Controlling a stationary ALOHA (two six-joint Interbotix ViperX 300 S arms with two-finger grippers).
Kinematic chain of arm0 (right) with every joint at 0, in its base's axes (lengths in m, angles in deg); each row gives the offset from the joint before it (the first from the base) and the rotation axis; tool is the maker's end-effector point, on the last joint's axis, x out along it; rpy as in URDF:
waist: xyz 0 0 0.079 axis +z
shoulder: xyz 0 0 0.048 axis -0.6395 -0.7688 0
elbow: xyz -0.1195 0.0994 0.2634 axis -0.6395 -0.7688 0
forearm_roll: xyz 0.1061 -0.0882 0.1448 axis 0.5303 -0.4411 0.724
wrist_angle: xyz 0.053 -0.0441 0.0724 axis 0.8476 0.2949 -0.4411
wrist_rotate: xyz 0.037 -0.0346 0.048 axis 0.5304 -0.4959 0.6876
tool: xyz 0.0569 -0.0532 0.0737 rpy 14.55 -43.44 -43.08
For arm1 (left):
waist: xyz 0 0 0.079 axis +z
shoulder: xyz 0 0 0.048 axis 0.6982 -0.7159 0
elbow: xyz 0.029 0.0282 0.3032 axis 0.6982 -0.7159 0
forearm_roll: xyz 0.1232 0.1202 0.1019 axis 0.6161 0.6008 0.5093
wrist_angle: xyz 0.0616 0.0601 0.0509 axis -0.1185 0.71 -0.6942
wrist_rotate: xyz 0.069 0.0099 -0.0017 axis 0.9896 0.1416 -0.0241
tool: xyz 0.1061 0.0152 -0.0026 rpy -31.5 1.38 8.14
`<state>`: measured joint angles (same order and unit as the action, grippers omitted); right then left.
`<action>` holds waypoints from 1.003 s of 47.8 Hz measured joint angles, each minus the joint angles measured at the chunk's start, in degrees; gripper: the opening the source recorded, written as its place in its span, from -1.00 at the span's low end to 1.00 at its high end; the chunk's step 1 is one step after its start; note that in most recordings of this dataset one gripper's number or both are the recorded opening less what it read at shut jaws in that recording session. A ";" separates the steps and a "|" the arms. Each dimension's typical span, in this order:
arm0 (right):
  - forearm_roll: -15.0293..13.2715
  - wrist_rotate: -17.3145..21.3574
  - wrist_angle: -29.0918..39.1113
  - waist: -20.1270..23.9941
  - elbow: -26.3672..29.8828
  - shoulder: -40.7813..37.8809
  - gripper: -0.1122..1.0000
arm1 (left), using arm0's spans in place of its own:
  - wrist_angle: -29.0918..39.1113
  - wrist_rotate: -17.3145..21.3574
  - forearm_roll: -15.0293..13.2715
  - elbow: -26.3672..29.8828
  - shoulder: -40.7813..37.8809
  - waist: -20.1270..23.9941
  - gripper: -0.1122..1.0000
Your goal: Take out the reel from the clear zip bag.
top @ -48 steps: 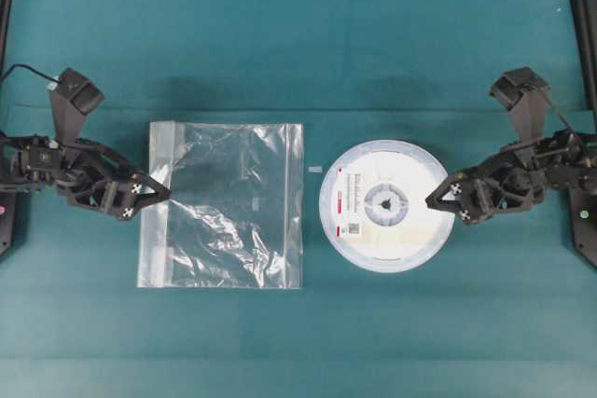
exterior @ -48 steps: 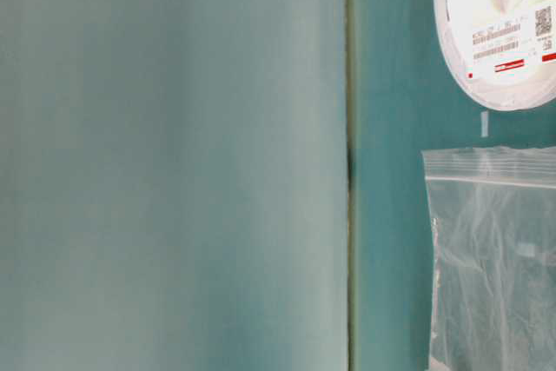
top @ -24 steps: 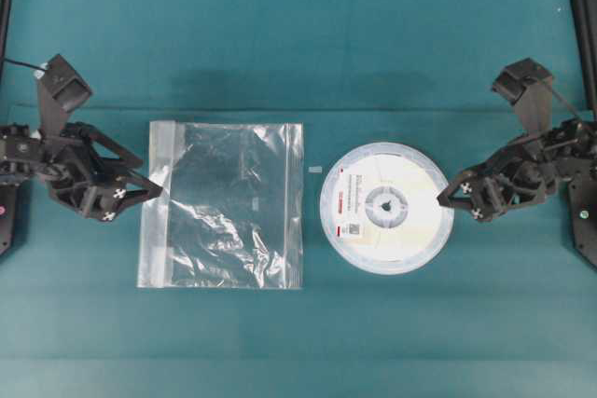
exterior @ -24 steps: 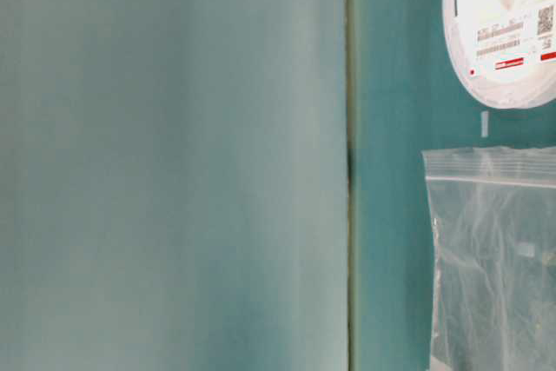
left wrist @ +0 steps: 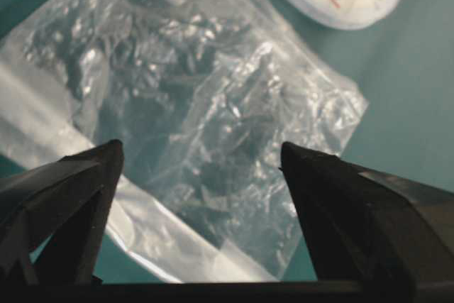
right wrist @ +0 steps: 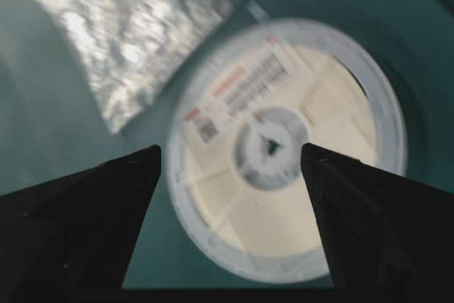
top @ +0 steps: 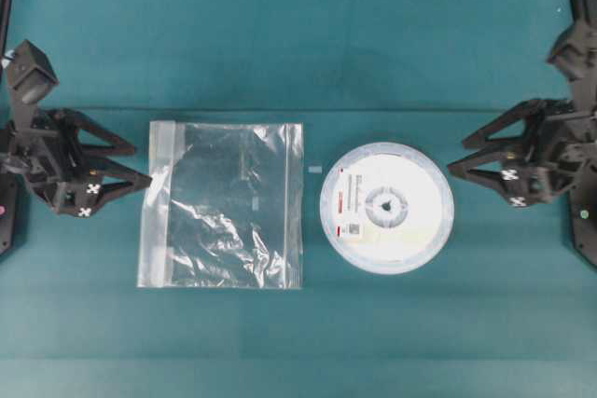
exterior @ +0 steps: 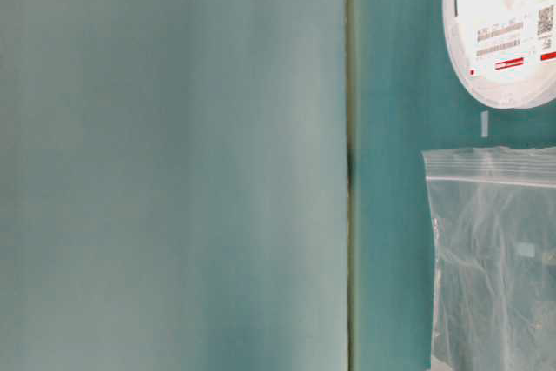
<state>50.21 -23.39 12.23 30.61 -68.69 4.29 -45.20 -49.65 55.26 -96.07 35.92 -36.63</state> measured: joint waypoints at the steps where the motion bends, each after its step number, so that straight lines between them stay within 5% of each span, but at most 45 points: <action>1: -1.05 -0.44 -0.09 0.44 -0.09 0.79 0.87 | -0.09 0.88 0.00 -0.09 0.35 -0.09 0.92; 10: -10.02 -4.22 -0.09 3.87 -0.44 5.89 0.87 | -0.09 7.91 0.00 0.26 3.60 -0.09 0.92; 17: -13.45 -6.68 -0.79 5.54 -0.70 7.73 0.87 | -0.09 11.60 0.00 0.44 5.10 -0.09 0.92; 48: -14.77 -16.08 -3.96 7.38 -0.79 10.11 0.87 | -0.09 22.32 0.00 0.44 15.56 -0.09 0.91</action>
<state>35.45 -39.47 8.27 38.00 -69.48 14.40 -45.29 -27.33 55.26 -95.63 51.48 -36.72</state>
